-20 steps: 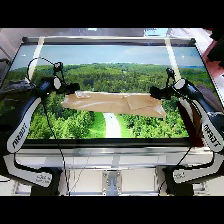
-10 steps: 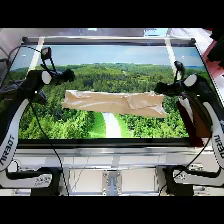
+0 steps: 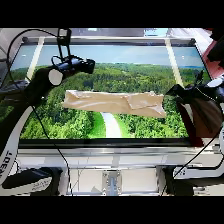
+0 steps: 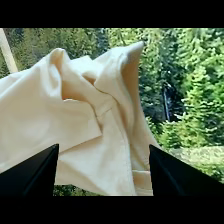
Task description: Fold the shirts.
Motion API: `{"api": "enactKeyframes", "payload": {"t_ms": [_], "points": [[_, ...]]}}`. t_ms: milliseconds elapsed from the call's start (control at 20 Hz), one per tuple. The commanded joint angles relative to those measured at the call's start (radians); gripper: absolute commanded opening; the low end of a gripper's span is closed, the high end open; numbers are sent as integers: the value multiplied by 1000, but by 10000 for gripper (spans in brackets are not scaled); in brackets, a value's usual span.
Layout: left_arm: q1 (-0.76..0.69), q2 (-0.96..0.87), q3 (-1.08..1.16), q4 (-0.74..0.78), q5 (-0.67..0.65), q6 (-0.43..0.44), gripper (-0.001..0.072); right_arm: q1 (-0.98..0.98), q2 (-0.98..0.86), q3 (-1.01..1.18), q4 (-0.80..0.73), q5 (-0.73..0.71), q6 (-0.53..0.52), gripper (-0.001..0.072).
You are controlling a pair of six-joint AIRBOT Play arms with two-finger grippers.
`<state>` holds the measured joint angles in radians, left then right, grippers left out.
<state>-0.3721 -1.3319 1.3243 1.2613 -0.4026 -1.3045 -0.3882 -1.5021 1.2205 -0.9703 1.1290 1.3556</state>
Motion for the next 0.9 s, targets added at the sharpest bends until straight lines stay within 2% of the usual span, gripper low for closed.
{"api": "enactKeyframes", "payload": {"t_ms": [0, 150, 250, 450, 500, 850], "points": [[-83, 3, 2, -20, 9, 72, 671, -42, -114, 1, 80, 25, -114, 638], [-91, 3, 1, -35, -10, 69, 670, -41, -194, 1, 142, 21, -209, 638], [-91, 0, 1, -34, -50, 58, 658, -41, -229, 3, 201, -13, -237, 638], [-91, -16, 1, -35, -124, 35, 651, -27, -249, 3, 238, -67, -238, 631], [-91, -21, 1, -35, -131, 26, 651, -19, -249, 3, 237, -66, -238, 602], [-91, -79, 1, -79, -172, 10, 652, 79, -256, 3, 222, 1, -232, 594]]}}
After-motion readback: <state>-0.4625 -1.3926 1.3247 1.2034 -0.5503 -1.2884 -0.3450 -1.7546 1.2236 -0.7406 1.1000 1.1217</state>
